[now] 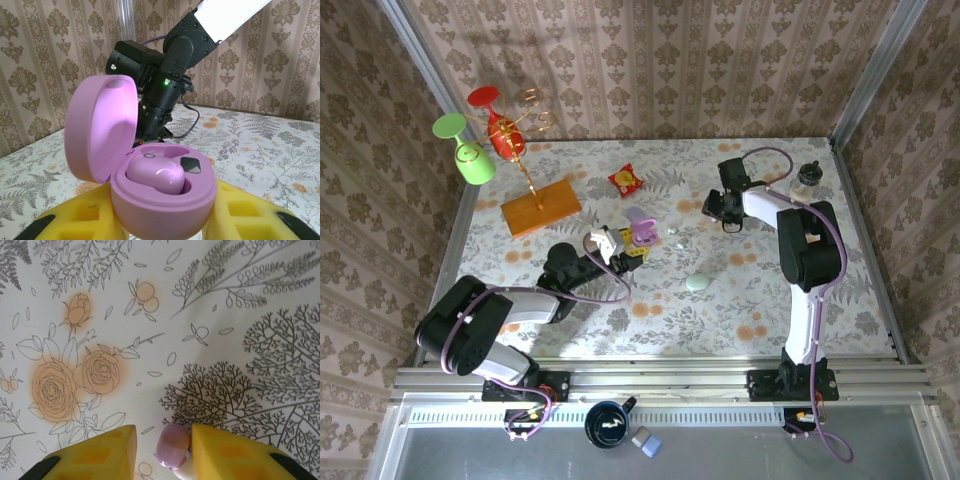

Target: Insert wireless bluetooth earbuds into charging case

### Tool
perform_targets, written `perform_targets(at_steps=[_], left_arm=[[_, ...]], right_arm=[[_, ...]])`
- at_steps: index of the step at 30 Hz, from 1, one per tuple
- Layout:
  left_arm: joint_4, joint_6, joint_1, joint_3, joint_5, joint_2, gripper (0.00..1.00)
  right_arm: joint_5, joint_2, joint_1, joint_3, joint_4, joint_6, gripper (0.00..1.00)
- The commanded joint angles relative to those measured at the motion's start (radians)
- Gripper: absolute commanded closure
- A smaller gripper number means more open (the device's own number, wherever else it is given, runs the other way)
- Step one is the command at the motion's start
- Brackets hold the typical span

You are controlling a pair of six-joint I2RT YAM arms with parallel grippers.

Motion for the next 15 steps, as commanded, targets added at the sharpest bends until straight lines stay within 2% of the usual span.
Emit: perform_targets(at_steps=[1,9,15], left_arm=[[0.035,-0.011,-0.009,-0.007,-0.004,-0.017,0.7],[0.037,-0.011,-0.009,-0.01,-0.01,-0.016,0.7],[0.037,-0.012,-0.01,-0.011,-0.013,-0.009,0.7]], right_arm=[[0.031,0.039,-0.008,0.05,-0.045,-0.033,0.64],[0.01,0.07,-0.008,0.107,-0.121,-0.093,0.65],[0.027,0.061,-0.002,0.14,-0.225,-0.242,0.64]])
